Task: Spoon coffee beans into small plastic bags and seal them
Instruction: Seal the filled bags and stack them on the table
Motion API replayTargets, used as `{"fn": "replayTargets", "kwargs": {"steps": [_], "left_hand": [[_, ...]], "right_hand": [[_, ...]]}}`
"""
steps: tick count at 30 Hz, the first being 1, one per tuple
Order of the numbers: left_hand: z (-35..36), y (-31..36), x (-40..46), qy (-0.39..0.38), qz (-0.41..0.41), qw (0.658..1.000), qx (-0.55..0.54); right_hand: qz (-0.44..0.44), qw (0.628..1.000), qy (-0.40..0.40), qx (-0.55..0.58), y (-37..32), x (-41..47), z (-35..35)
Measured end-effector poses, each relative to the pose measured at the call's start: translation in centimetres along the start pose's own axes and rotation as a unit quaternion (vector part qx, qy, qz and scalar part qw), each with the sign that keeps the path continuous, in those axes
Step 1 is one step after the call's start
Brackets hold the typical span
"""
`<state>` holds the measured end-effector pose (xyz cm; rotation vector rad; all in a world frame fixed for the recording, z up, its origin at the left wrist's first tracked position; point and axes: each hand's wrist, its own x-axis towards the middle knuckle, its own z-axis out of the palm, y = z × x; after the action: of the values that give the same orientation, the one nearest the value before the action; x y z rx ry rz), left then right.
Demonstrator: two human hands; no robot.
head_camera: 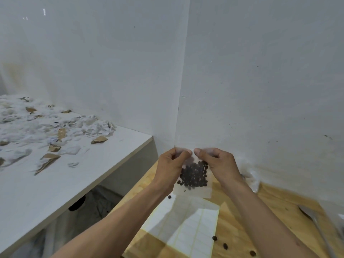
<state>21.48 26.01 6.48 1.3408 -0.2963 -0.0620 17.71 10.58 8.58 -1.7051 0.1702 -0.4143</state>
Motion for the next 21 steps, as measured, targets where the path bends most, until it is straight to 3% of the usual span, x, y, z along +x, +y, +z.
{"fn": "replayTargets", "kwargs": {"steps": [3,12,21], "left_hand": [[0.1,0.1,0.1,-0.006,0.002,1.000,-0.004],[1.4,-0.1,0.0,0.008,0.036,0.999,0.005],[5.7,-0.9,1.1,0.008,0.020,1.000,0.000]], "right_hand": [[-0.010,0.999,0.007,0.036,0.4,0.1,0.1],[-0.064,0.996,0.056,0.005,0.9,0.0,0.0],[0.014,0.996,-0.020,-0.080,2.0,-1.4,-6.7]]}}
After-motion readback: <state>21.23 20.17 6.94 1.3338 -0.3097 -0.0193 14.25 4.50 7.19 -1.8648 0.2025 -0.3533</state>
